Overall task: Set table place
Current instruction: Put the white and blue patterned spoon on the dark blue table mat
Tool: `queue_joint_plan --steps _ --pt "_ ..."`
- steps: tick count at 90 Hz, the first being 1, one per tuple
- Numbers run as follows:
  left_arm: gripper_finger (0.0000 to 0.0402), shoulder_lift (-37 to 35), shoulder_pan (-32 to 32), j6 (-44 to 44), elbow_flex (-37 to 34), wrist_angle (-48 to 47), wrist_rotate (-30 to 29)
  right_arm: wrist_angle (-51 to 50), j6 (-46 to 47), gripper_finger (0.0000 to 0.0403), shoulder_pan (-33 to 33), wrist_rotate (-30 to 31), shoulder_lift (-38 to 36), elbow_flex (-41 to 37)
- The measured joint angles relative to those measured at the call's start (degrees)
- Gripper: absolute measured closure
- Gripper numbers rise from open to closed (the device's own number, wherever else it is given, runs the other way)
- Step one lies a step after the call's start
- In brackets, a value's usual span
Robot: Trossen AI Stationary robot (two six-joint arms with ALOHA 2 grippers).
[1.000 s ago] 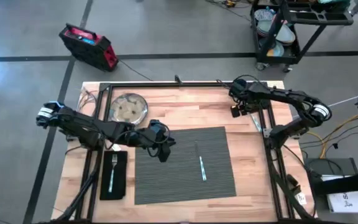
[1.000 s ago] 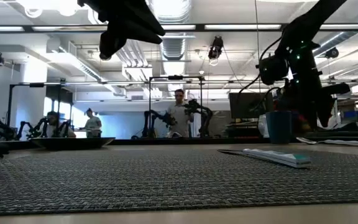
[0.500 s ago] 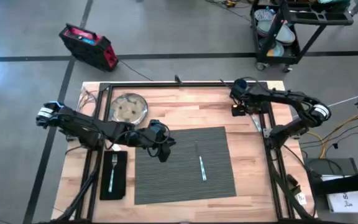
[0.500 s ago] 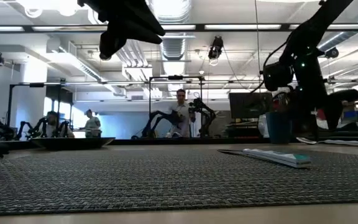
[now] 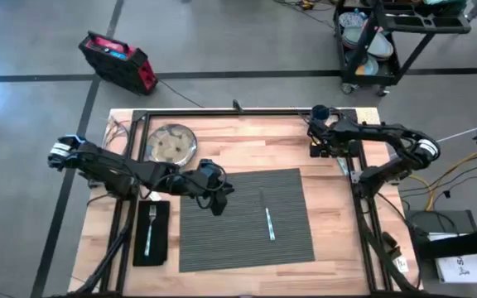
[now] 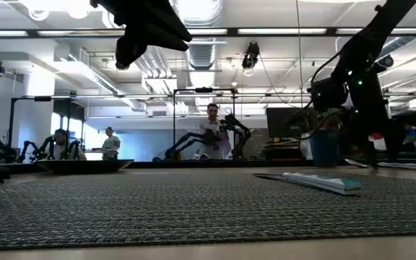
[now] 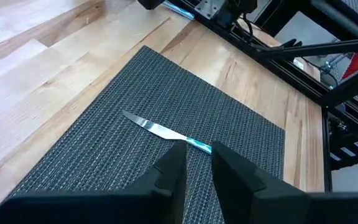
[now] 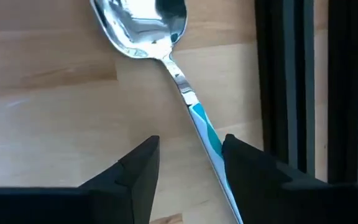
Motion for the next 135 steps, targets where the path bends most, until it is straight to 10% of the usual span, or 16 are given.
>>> queue_joint_plan --steps 135 --pt "0.0342 0.0 0.0 1.46 0.0 0.02 0.02 0.65 2.36 0.0398 12.33 -4.67 -3.36 -2.81"
